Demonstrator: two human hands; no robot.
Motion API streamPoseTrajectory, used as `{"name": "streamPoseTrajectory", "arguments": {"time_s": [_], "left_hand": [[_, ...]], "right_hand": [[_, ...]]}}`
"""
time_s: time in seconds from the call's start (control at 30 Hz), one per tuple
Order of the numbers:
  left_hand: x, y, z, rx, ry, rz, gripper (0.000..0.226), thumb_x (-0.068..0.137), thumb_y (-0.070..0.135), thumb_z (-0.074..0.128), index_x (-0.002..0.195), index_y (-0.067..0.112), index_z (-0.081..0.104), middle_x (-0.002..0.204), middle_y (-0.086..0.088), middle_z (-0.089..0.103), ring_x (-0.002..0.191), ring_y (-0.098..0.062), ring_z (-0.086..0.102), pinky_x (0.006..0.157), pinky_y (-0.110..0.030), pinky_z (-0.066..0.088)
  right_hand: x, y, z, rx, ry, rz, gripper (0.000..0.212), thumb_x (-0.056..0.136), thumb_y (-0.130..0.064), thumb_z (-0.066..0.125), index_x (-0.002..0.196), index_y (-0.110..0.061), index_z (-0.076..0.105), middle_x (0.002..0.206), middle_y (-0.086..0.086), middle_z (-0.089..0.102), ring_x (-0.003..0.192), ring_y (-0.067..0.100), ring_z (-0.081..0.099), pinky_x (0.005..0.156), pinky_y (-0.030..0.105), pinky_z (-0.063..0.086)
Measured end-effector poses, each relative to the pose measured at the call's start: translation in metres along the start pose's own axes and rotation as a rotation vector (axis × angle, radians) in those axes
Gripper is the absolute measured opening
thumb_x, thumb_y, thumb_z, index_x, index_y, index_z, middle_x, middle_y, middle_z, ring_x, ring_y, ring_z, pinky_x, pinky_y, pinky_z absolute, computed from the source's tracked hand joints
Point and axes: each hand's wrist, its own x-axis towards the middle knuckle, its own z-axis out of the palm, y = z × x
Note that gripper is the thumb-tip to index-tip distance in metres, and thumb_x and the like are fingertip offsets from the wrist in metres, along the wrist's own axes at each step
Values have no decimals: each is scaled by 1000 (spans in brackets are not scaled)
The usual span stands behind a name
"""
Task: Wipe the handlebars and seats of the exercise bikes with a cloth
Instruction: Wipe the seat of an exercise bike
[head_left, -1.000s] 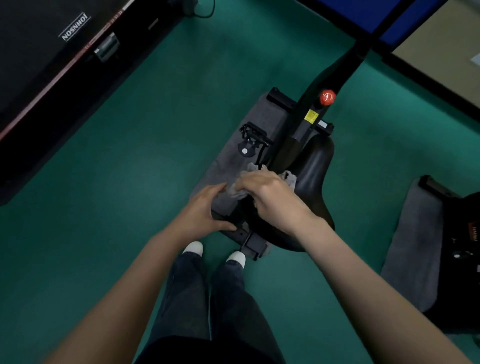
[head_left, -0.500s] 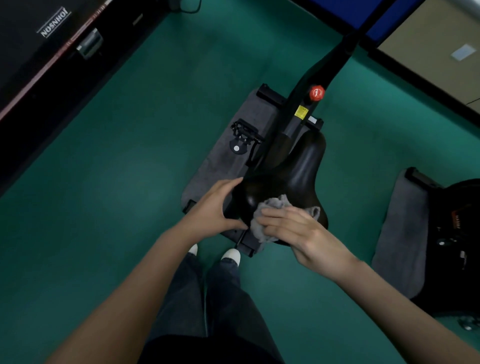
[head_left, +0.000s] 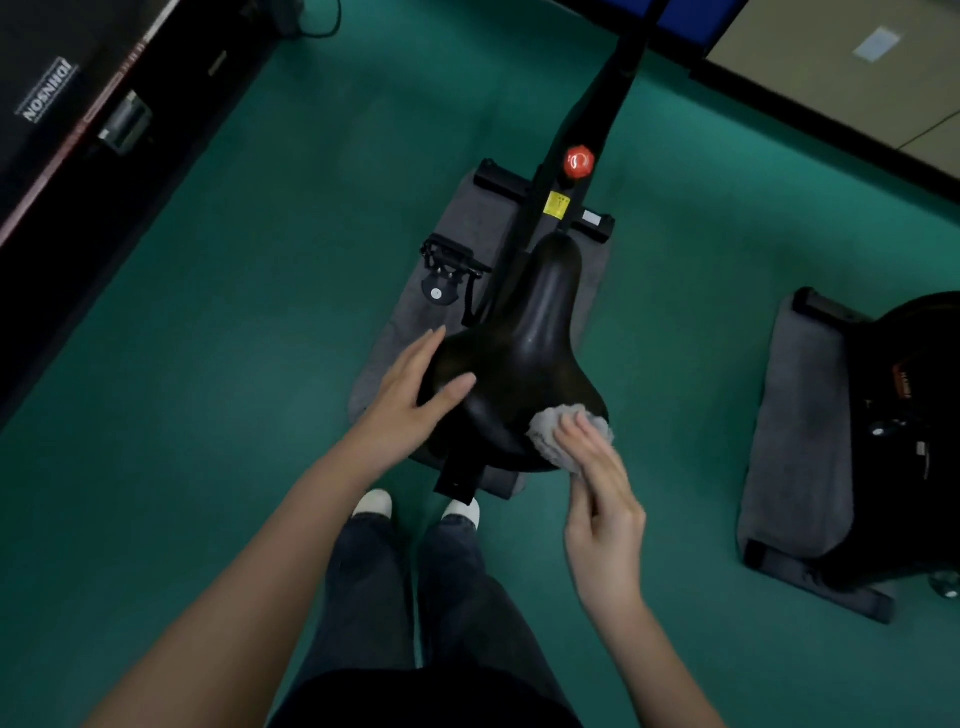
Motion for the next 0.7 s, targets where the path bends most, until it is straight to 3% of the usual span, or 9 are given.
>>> {"name": "streamPoseTrajectory", "arguments": {"time_s": [0.17,0.3,0.43,0.5,0.7], "left_hand": [[13,11,-2,56,-31,67,73,77,69,42,142,38,34,148,18,27,139,1,21,118,-31,15],[23,13,-10,117,-81,126,65,80,62,42,138,32,44,145,11,39,135,0,31,117,-29,21],[28,12,-25,92,-169,141,48,83,63,40,128,48,47,132,31,44,125,18,34,106,-11,23],[29,12,-31,99,-222,151,46,84,61,40,128,49,45,134,31,42,124,21,32,102,-3,22],[38,7,-52,76,-405,152,49,82,61,44,130,52,42,145,24,36,134,12,26,116,-26,19]], "right_hand": [[29,16,-5,205,245,257,46,92,15,41,124,-12,58,133,6,57,130,17,49,110,46,37],[47,7,18,136,290,306,40,89,16,43,120,-2,61,129,0,56,130,18,48,112,44,35],[27,-20,50,-16,417,260,43,85,18,48,120,-3,62,130,0,56,132,16,44,113,43,32],[13,-36,71,-67,469,267,44,86,18,49,122,-5,61,132,3,57,134,15,42,112,45,32],[-6,-92,138,5,575,308,49,86,16,41,126,-8,57,136,3,54,137,17,39,112,46,31]]}}
